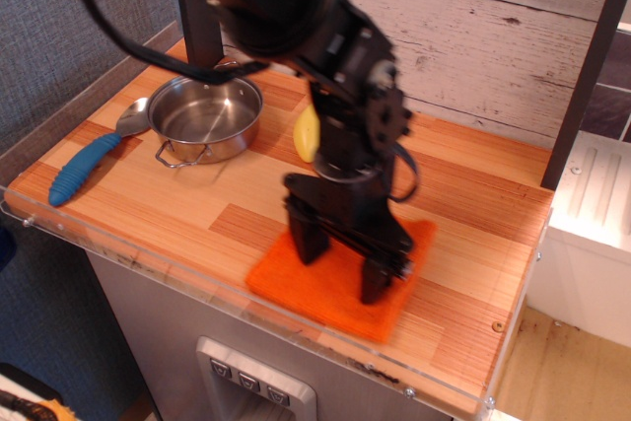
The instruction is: Move the napkin to the left so that it is in the middle bottom of the table.
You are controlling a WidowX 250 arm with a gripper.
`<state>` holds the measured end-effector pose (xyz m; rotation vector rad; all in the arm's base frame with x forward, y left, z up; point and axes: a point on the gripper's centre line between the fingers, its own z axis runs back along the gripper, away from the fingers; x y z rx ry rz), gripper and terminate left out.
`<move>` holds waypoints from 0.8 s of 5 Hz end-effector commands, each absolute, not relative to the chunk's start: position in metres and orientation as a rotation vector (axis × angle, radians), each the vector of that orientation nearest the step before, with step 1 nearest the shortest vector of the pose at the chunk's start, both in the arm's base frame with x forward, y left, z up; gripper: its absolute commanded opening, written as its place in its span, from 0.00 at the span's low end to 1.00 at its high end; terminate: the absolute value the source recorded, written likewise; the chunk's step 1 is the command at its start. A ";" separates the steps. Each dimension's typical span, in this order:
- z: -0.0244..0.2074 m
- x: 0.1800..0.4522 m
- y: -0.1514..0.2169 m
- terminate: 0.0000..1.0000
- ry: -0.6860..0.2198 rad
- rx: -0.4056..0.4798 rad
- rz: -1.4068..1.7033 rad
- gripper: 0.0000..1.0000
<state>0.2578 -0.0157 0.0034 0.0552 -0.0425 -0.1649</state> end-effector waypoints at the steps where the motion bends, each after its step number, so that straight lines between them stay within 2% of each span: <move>1: 0.000 0.249 0.032 0.00 -0.002 0.036 -0.170 1.00; 3: 0.004 0.250 0.051 0.00 -0.010 0.015 -0.188 1.00; 4: 0.007 0.253 0.044 0.00 -0.024 -0.016 -0.216 1.00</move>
